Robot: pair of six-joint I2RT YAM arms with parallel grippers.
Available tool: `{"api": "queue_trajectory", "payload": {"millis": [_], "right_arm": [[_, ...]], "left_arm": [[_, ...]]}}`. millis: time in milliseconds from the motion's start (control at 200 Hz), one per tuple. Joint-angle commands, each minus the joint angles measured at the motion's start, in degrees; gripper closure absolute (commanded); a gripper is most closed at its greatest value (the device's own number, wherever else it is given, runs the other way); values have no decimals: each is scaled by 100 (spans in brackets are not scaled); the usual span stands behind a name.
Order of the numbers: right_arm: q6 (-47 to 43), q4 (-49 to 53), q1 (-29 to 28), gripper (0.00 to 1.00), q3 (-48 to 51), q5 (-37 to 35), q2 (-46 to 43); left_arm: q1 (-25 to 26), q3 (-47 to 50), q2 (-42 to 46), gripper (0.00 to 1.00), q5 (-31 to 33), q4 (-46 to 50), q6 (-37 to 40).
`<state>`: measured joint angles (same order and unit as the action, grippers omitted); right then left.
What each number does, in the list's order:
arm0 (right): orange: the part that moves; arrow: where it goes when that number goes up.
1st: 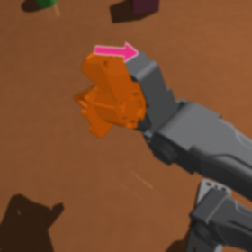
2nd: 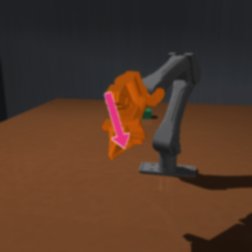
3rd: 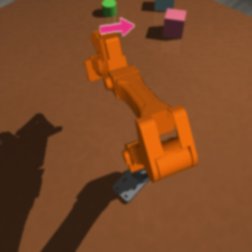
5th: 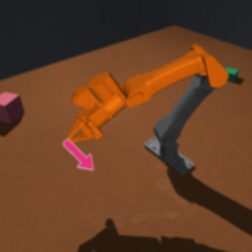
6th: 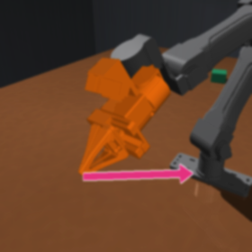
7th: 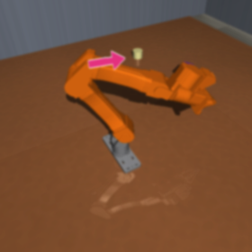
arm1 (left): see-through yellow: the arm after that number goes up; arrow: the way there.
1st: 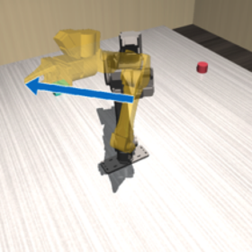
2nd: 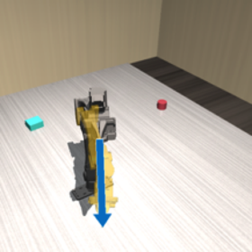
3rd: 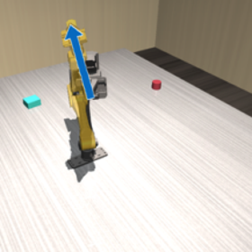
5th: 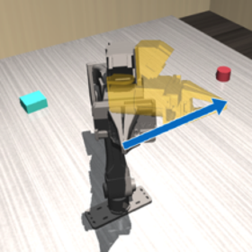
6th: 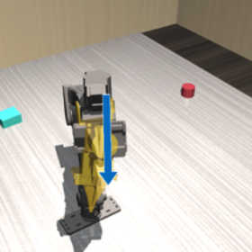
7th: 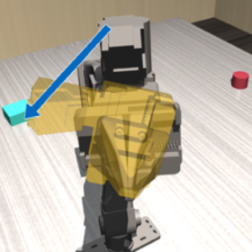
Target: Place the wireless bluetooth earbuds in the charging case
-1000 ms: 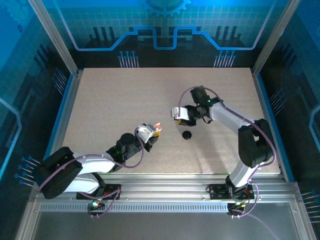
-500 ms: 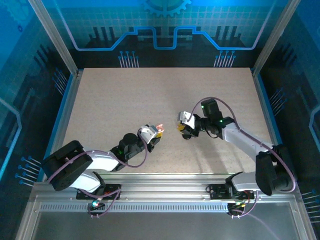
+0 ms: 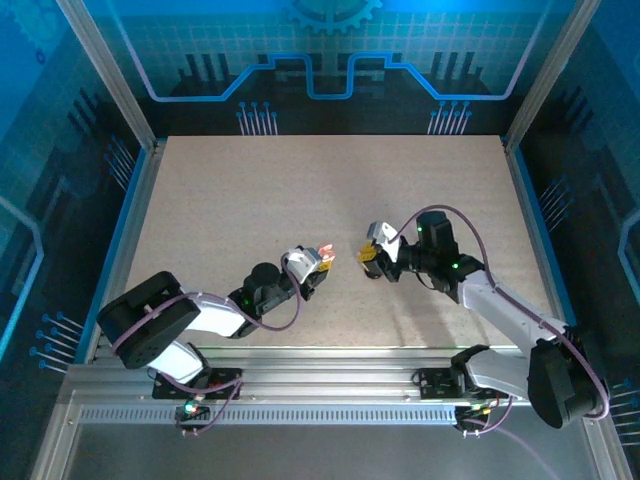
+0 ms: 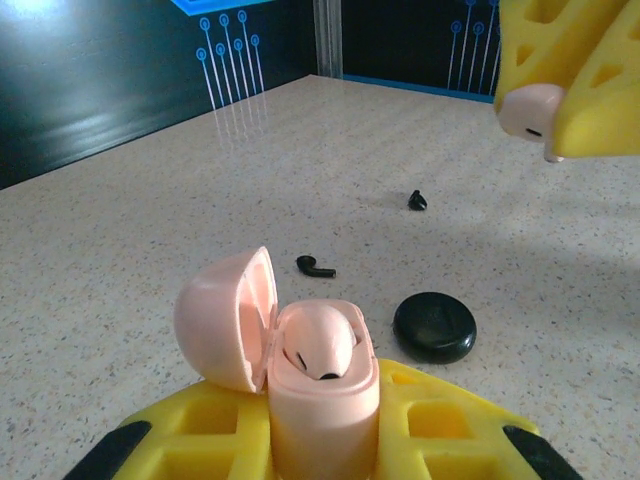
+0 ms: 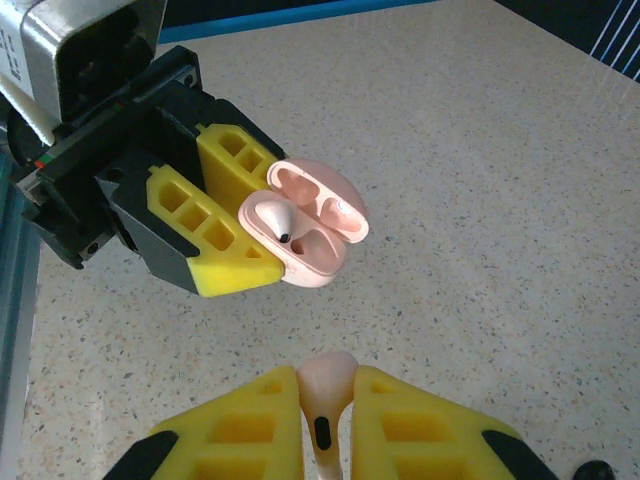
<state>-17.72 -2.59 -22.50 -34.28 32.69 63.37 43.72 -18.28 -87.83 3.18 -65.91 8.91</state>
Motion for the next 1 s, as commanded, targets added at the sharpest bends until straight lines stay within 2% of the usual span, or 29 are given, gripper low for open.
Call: {"api": "queue_trajectory", "payload": {"millis": [0,465,670,996], "right_arm": [[746,-549,-61,85,207,-141,-256],[1960,-1421,-70,85,708,-658,-672],[2782,-1739,-113,85,857,-958,-882],[3678,-2314,-395,85,993,-1530,-949]], "left_arm": [[36,-143,-76,80,-127,-349,-81],[33,-185,-459,80,-133,-911,-100],[42,-177,-818,80,-160,-1433,-88],[49,-377,-941,80,-229,-1436,9]]}}
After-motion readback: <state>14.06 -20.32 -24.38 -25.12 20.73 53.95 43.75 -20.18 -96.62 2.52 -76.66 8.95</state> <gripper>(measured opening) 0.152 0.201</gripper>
